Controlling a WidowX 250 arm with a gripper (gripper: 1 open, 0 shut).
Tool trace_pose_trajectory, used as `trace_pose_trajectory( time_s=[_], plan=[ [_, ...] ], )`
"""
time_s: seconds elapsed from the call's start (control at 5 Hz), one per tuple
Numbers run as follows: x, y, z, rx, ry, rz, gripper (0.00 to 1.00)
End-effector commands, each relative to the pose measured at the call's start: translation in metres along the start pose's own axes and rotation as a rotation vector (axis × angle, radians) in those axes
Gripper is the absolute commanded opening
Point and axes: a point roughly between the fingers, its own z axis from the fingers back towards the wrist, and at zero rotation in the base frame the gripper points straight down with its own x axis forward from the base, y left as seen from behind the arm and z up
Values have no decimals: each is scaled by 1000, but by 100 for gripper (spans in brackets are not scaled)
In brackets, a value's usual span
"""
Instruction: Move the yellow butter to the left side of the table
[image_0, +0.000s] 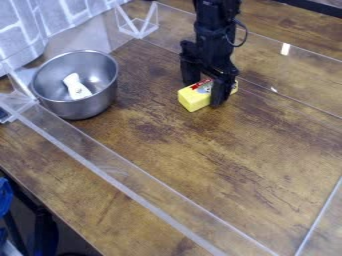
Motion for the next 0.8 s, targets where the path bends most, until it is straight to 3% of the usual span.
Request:
trace_pose_trajectory(
  time_s=[0.0,0.6],
  plan=[
    [9,11,13,11,-56,29,100],
    [9,12,6,4,-61,49,100]
  ],
)
